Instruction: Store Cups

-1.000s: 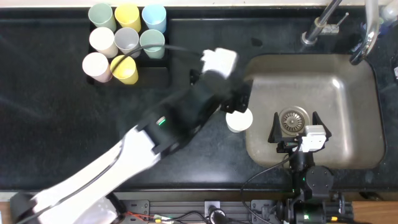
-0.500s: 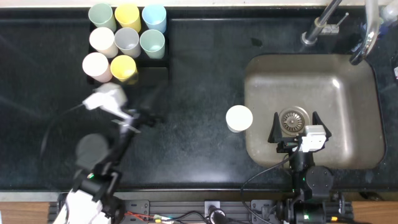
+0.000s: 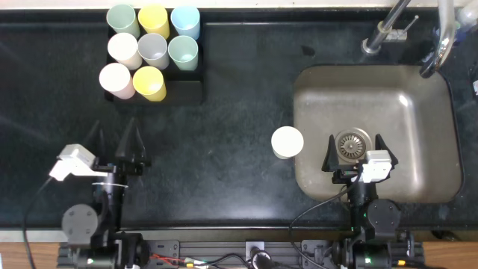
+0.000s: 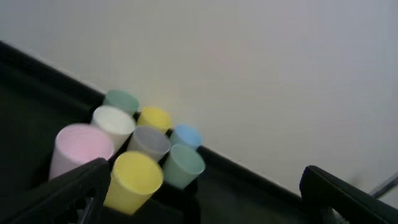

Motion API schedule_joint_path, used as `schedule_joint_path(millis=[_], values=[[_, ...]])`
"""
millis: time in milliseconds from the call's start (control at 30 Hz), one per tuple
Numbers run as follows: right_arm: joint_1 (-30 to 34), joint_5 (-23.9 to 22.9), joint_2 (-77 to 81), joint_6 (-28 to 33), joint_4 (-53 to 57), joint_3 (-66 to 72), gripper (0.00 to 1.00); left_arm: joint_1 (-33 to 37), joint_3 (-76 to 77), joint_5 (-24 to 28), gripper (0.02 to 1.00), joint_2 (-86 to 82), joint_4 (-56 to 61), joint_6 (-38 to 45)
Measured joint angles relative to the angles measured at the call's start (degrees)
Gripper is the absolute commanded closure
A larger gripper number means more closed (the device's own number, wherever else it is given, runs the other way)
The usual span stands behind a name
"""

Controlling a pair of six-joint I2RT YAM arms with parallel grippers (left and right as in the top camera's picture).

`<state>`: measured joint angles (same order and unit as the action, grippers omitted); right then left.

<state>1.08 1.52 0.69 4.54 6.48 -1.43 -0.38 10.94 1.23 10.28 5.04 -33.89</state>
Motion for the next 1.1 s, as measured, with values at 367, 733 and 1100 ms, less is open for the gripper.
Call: schedule_joint_path(millis=[367,733,1100], values=[[0.0,0.0,0.0,0.0,0.0,0.0,0.003,0.0,-10.4,-7.0,0.02,-9.0,-9.3,-2.4],[0.0,0.0,0.0,0.0,0.0,0.0,0.005,-1.0,-10.4,-6.2,0.018,-9.4,-9.4,7.2],[0.0,0.0,0.0,0.0,0.0,0.0,0.003,0.7,-10.4,-3.4,0.018,-9.4,-9.6,8.9]])
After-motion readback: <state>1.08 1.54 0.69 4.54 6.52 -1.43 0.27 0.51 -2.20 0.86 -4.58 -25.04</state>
